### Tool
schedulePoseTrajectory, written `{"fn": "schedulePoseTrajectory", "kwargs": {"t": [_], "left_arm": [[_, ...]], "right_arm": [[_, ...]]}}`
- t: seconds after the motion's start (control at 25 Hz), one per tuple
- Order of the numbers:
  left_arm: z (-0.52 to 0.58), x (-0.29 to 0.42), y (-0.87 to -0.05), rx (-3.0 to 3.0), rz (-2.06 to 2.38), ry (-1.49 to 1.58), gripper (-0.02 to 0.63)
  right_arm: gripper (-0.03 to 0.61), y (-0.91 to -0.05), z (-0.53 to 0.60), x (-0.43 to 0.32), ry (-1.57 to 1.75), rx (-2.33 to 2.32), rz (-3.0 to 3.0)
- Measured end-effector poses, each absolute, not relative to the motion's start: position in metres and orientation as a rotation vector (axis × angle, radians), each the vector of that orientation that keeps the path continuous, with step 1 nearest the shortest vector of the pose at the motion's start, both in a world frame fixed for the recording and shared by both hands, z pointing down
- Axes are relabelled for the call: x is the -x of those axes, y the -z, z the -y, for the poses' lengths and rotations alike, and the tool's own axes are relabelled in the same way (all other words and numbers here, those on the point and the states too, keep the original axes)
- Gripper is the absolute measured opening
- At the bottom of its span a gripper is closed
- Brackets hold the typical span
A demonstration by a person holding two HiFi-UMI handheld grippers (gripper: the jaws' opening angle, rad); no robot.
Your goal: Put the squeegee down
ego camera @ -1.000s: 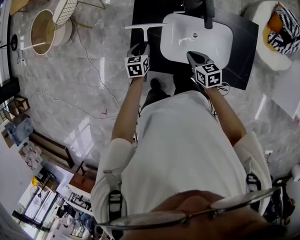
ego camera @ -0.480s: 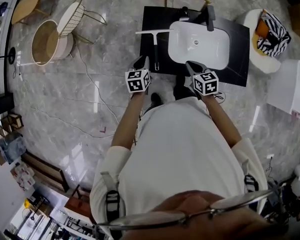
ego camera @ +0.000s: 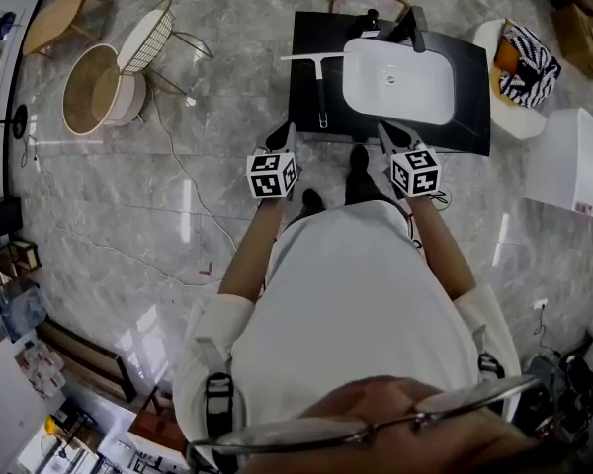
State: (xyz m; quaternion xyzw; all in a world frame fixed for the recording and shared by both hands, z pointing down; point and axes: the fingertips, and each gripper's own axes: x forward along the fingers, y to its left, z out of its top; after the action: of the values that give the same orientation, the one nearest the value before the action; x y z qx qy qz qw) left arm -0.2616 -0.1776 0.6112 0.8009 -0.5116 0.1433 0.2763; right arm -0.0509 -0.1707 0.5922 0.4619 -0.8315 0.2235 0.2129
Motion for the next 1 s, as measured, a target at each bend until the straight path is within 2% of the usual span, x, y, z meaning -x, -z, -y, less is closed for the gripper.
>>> {"fn": "schedulePoseTrajectory", "kwargs": {"t": [0.48, 1.0], "left_arm": [[0.154, 0.238, -0.583, -2.277, 1.272, -0.334, 0.004], [0.172, 0.202, -0.545, -2.294, 1.322, -0.275, 0.005]], "right_arm": [[0.006, -0.554, 0.134, 0.028, -0.576, -1.400, 2.365], [0.006, -0.532, 0.153, -0.022, -0.572, -1.418, 2.429]]}}
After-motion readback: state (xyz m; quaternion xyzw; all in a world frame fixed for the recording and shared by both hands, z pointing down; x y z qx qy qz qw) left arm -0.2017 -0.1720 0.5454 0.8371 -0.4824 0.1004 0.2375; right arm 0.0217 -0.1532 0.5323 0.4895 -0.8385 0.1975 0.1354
